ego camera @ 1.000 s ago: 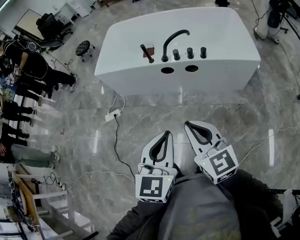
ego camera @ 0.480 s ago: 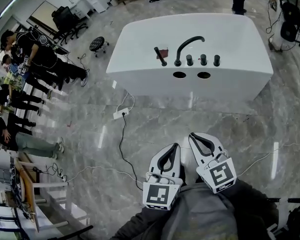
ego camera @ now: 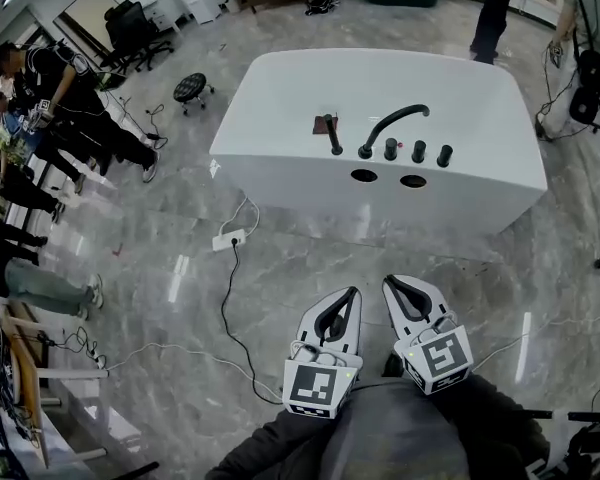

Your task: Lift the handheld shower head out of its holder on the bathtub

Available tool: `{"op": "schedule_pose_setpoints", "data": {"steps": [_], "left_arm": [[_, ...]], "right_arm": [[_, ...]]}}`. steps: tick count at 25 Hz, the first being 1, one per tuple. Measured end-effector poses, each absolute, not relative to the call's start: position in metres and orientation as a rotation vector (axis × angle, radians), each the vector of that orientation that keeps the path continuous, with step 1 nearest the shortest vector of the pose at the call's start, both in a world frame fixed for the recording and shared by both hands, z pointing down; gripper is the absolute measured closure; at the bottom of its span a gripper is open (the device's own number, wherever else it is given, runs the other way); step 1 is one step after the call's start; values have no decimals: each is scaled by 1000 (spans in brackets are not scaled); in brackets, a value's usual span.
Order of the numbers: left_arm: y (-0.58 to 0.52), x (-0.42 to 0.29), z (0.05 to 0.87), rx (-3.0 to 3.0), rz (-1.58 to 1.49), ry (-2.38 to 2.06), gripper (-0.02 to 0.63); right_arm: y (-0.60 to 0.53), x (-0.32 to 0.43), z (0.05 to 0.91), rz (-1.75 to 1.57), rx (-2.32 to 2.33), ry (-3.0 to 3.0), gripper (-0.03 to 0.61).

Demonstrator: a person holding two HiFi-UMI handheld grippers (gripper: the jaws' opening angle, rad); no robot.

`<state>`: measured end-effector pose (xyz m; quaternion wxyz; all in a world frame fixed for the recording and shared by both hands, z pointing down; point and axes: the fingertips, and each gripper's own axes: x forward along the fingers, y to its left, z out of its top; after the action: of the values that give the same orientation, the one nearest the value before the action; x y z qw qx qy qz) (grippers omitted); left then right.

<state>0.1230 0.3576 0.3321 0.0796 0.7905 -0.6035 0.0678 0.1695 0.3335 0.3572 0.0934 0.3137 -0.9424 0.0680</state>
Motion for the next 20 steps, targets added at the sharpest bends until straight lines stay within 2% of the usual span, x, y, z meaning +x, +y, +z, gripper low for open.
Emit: {"op": "schedule_pose_setpoints", "data": {"steps": [10, 20], "left_arm": [[285, 33, 320, 2408, 144, -1784, 611], [257, -18, 330, 2430, 125, -1711, 611]], "right_arm": [[268, 82, 346, 148, 961, -2761, 574], [244, 38, 350, 142, 1035, -2712, 574]]}}
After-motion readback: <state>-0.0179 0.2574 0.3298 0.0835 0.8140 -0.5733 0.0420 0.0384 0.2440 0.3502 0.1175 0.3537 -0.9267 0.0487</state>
